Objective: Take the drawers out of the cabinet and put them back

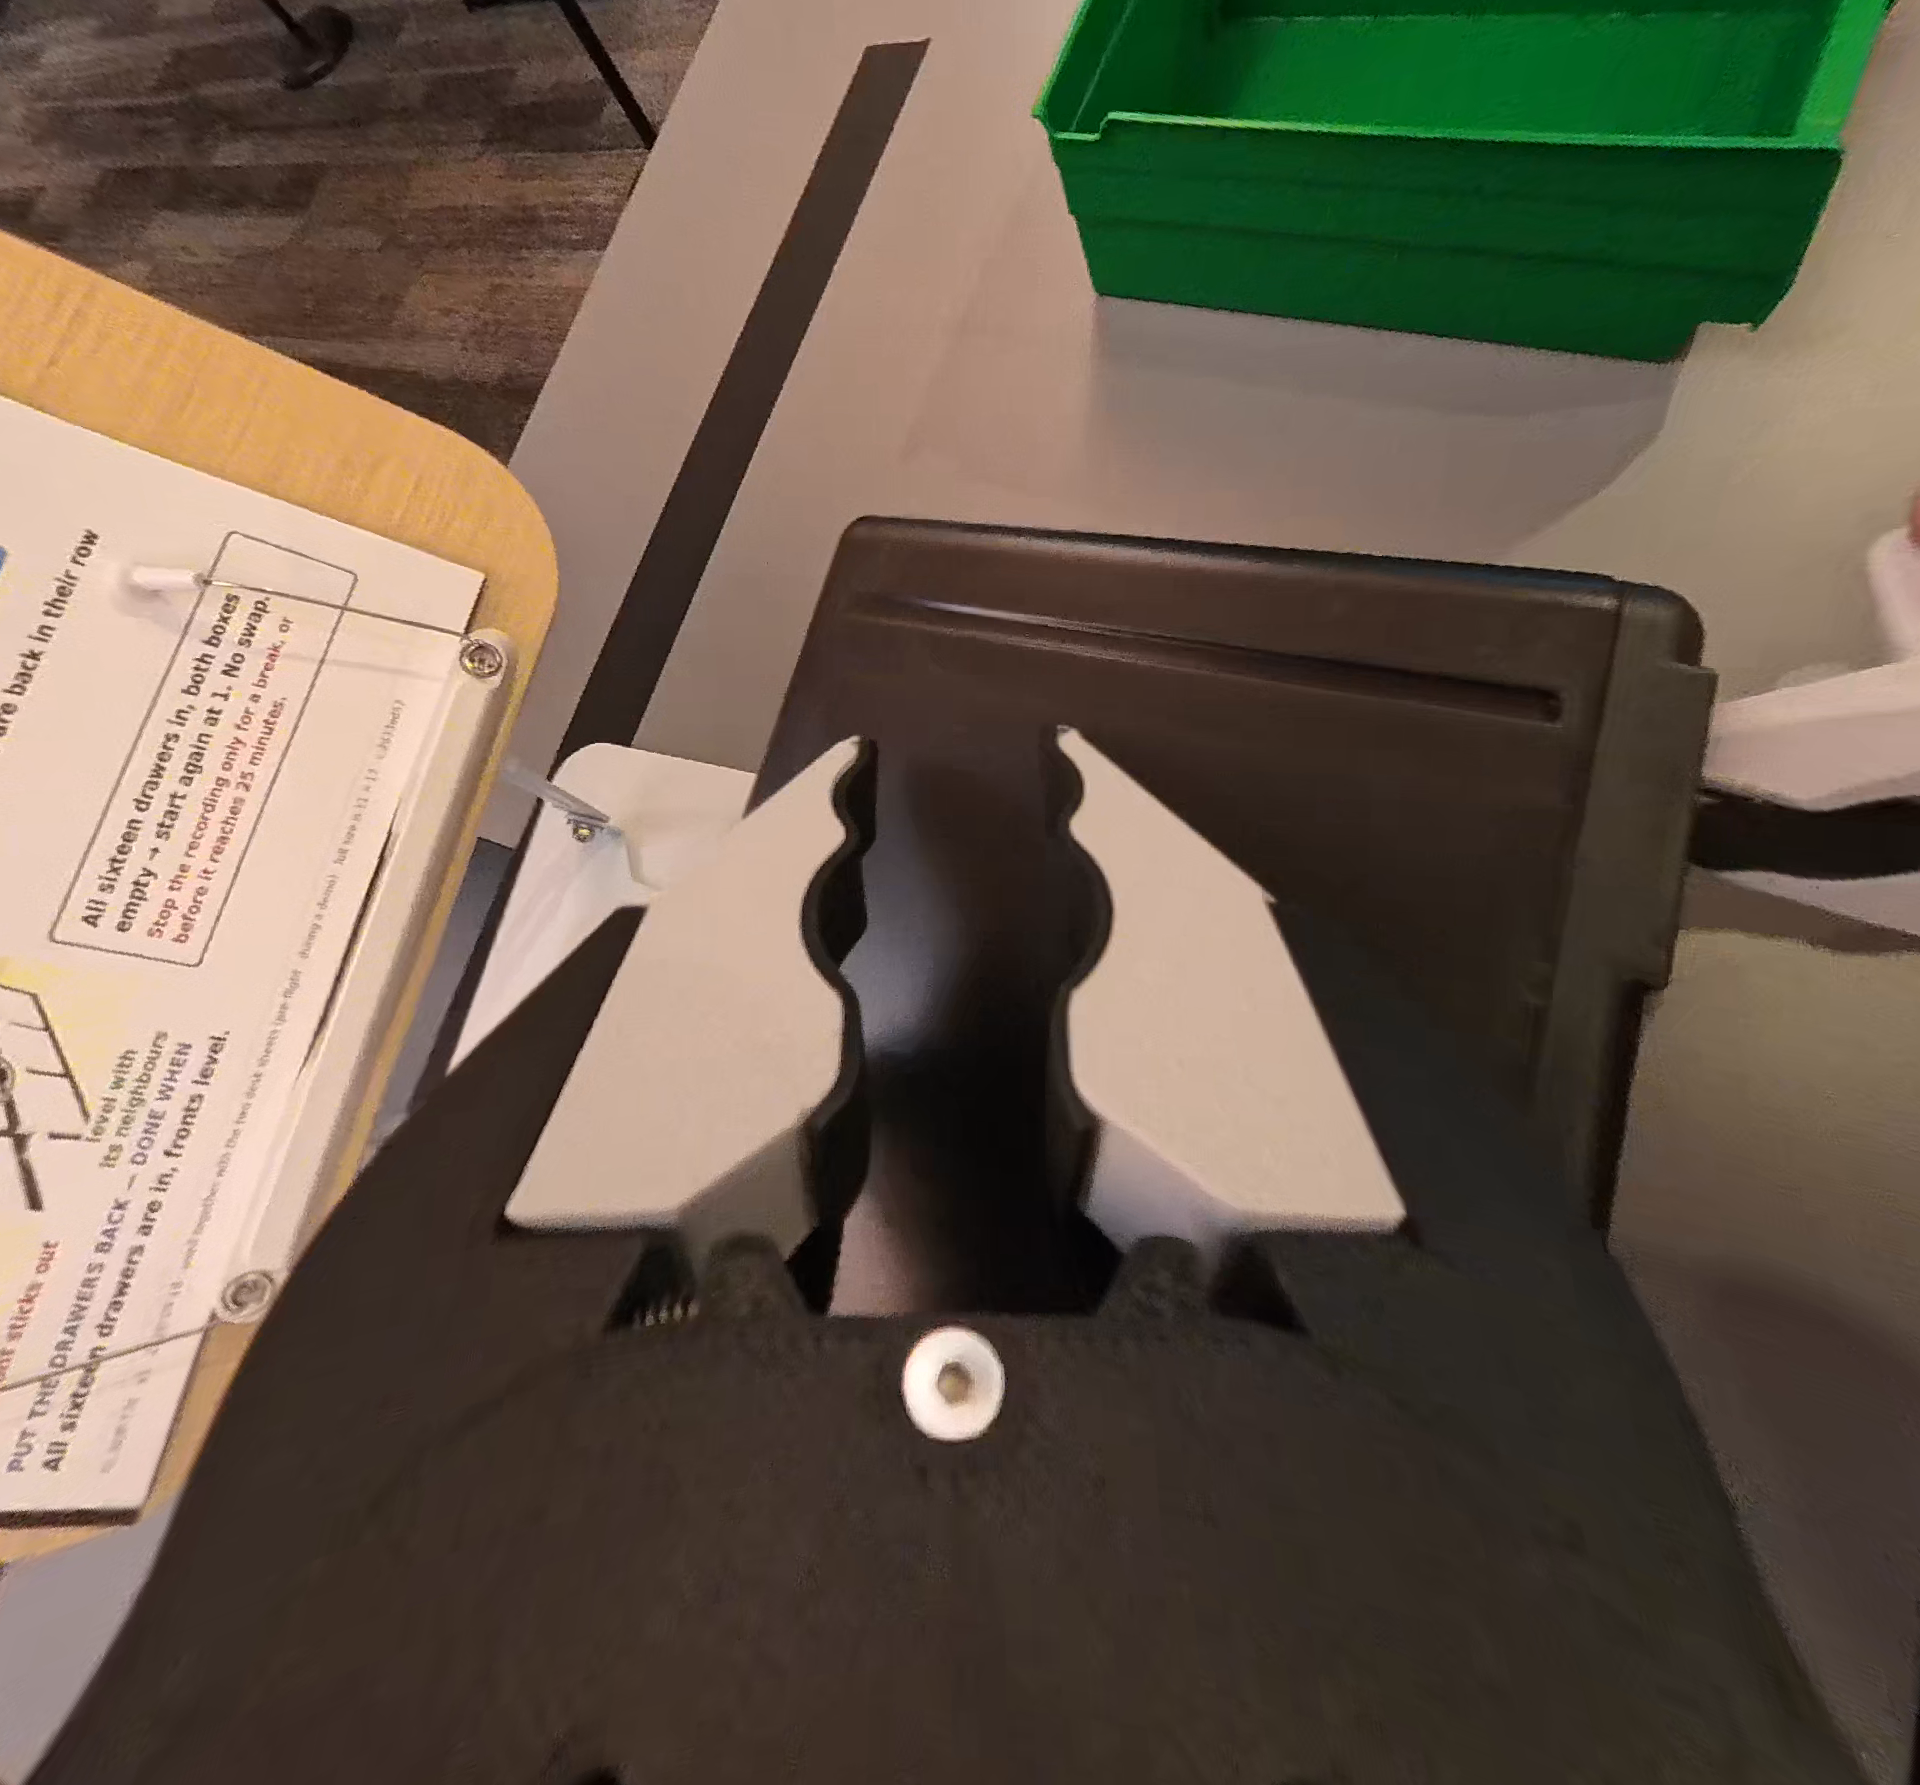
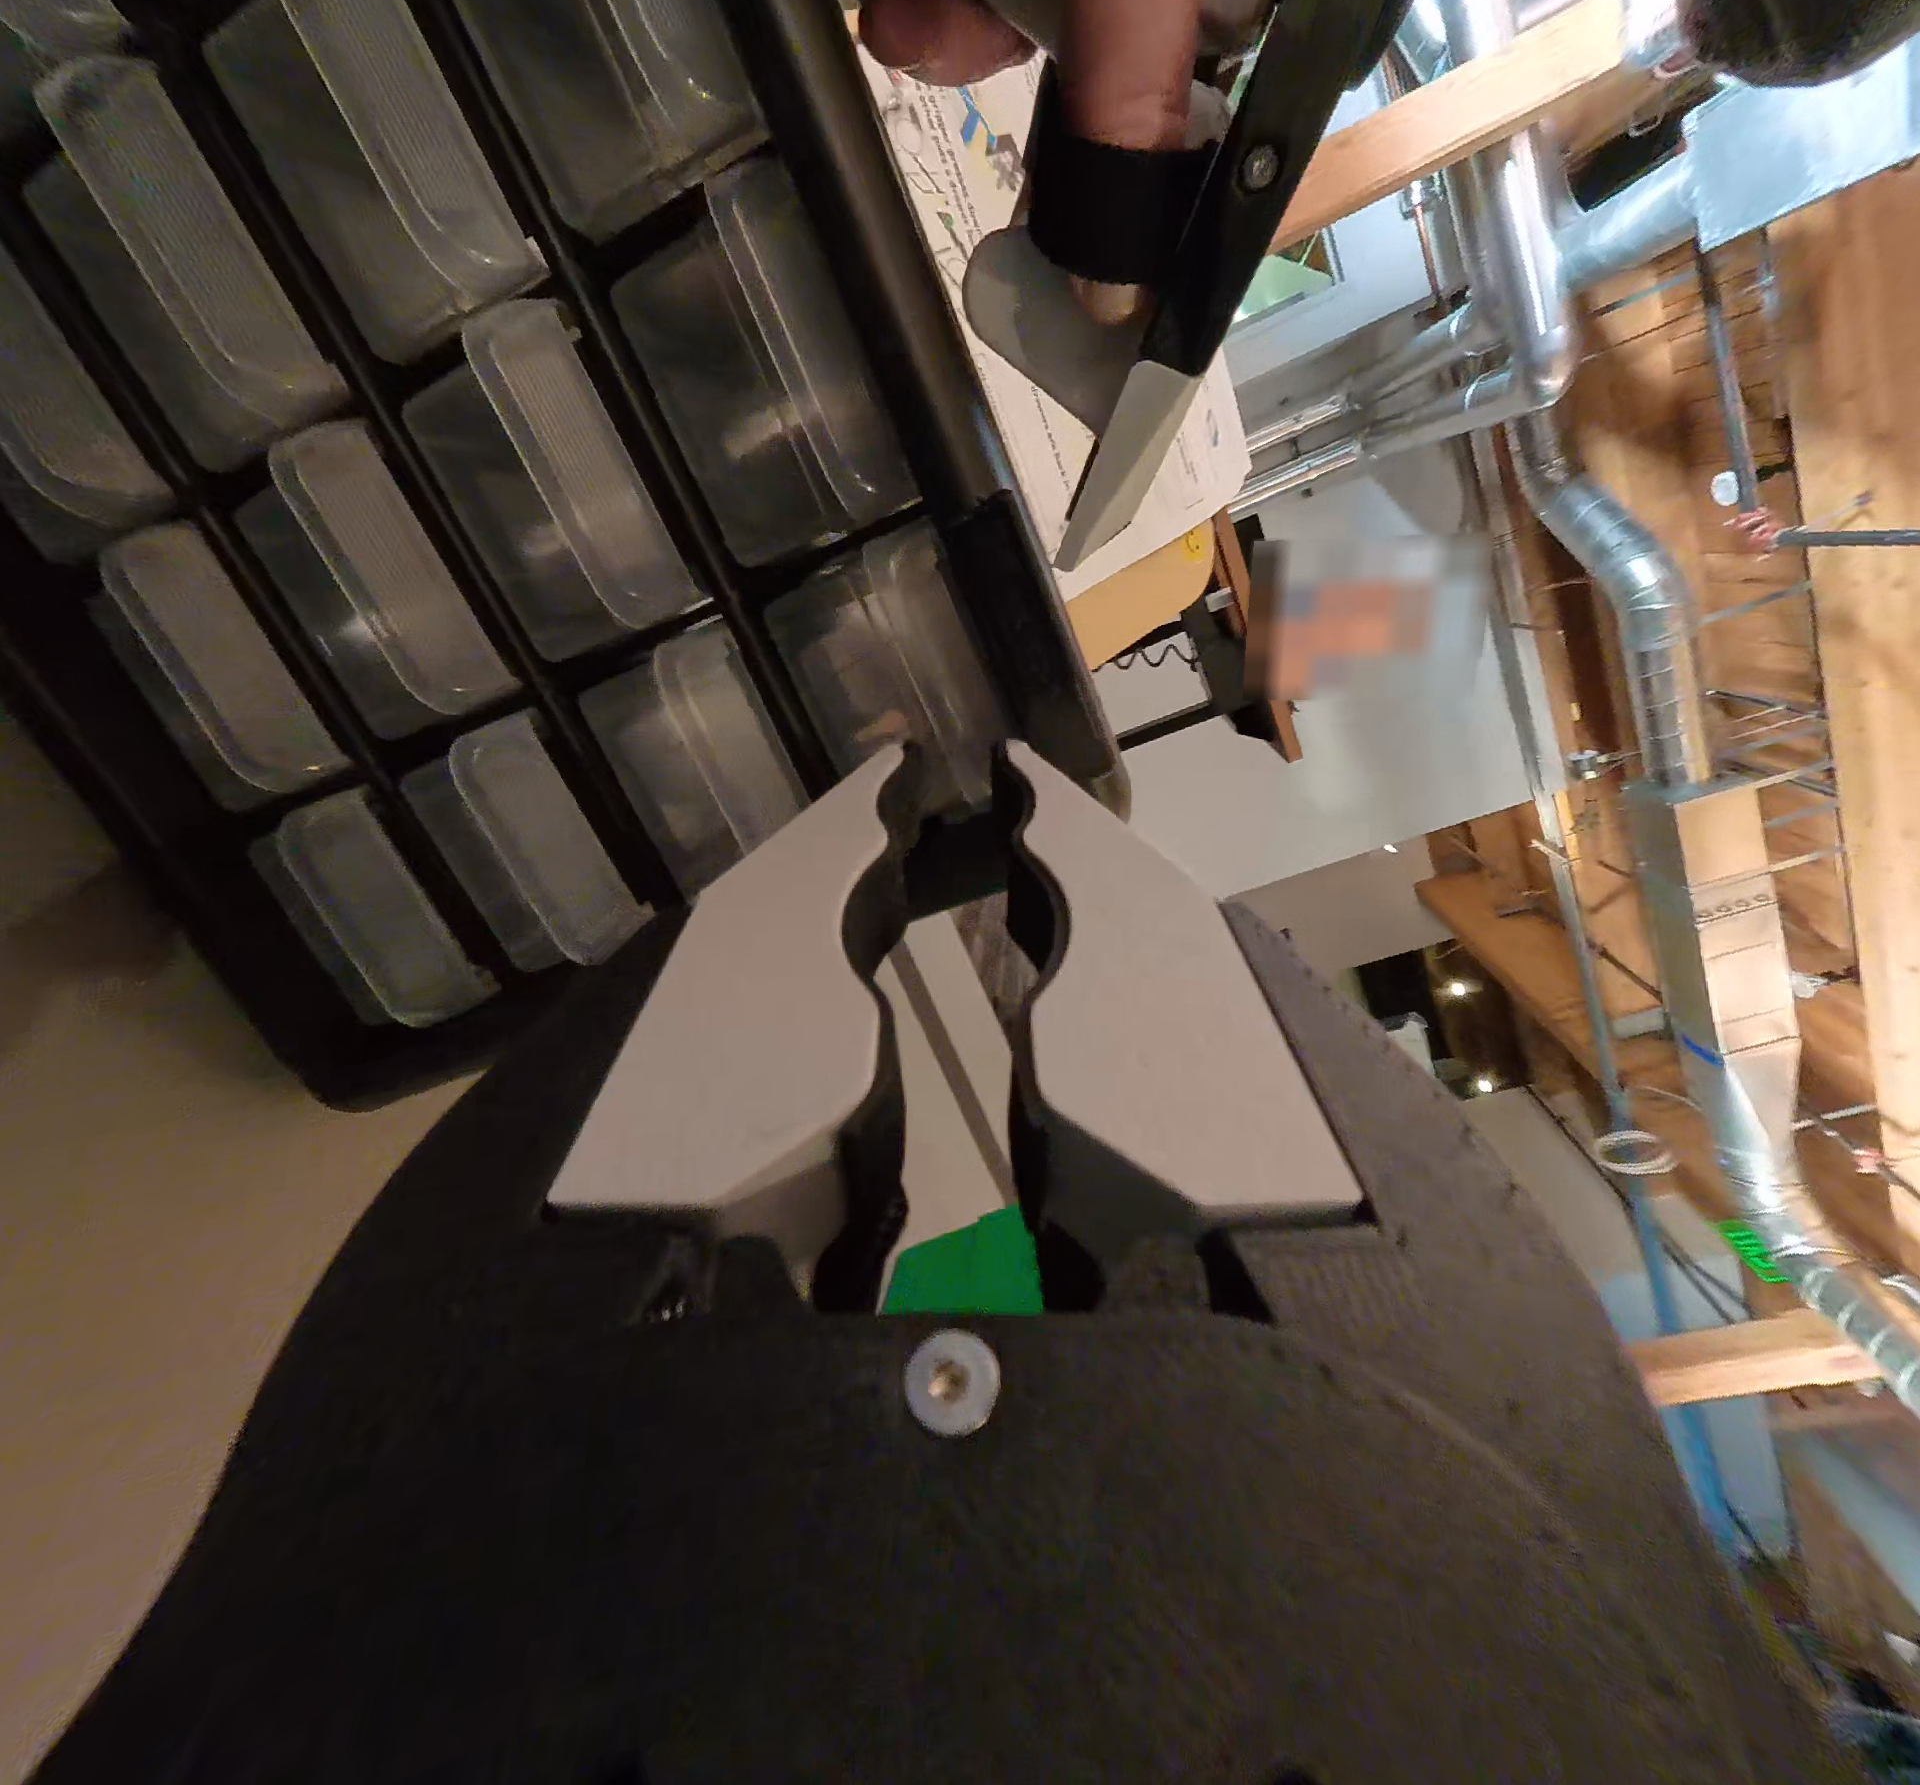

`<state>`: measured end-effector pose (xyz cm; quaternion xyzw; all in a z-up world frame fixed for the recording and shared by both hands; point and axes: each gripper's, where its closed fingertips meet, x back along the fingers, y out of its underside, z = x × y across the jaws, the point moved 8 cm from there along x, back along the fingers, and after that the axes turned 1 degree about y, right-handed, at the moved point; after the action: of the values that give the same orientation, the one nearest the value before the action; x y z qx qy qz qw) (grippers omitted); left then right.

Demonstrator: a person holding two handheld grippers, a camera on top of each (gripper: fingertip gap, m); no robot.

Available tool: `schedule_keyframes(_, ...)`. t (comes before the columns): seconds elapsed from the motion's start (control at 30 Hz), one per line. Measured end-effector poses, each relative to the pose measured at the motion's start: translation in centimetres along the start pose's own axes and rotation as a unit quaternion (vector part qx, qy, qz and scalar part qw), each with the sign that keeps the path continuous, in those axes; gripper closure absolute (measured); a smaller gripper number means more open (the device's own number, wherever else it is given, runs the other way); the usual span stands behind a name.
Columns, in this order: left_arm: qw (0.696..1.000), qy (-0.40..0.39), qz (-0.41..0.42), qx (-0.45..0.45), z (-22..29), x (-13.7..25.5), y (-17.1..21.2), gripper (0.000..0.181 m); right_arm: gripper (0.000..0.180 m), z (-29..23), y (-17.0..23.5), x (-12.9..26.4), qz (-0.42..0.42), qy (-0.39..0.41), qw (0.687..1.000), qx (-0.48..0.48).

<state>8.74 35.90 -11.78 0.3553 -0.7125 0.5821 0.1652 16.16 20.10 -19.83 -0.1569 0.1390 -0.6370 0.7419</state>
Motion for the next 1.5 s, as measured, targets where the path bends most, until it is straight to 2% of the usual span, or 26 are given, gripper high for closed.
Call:
schedule_keyframes(0.27, 0.999, -0.021, 0.002, -0.042, 0.7, -0.1, -0.1, 0.162, 0.175, 0.7, 0.1, 0.5, -0.001, -0.026, 1.0, 0.004)
schedule_keyframes(0.47, 0.998, -0.031, 0.0, -0.05, 0.8, -0.2, 0.0, 0.166, 0.175, 1.3, -0.5, 3.8, 0.006, -0.078, 0.997, 0.004)
schedule_keyframes(0.5, 0.998, -0.032, -0.001, -0.051, 0.8, -0.2, 0.0, 0.166, 0.173, 1.4, -0.6, 4.4, 0.009, -0.076, 0.997, -0.003)
schedule_keyframes(0.57, 0.998, -0.032, -0.001, -0.053, 0.8, -0.2, 0.0, 0.167, 0.149, 1.4, -0.9, 4.8, 0.016, -0.052, 0.998, -0.008)
schedule_keyframes(0.6, 0.998, -0.033, -0.001, -0.054, 0.8, -0.2, 0.0, 0.168, 0.146, 1.3, -1.0, 4.7, 0.014, -0.05, 0.999, 0.006)
schedule_keyframes(0.67, 0.998, -0.037, -0.002, -0.058, 0.9, -0.3, 0.0, 0.169, 0.149, 1.1, -1.3, 4.0, 0.005, -0.05, 0.998, 0.028)
schedule_keyframes(0.77, 0.997, -0.041, -0.001, -0.065, 1.0, -0.3, 0.0, 0.171, 0.162, 0.3, -1.6, 2.9, 0.003, -0.055, 0.996, 0.063)
schedule_keyframes(0.87, 0.996, -0.045, 0.0, -0.074, 1.2, -0.2, 0.0, 0.173, 0.165, 0.5, -1.8, 3.0, 0.006, -0.059, 0.996, 0.059)
schedule_keyframes(1.5, 0.996, -0.048, -0.001, -0.075, 1.2, -0.3, 0.0, 0.174, 0.167, 0.7, -3.3, 10.4, 0.034, -0.077, 0.993, 0.077)
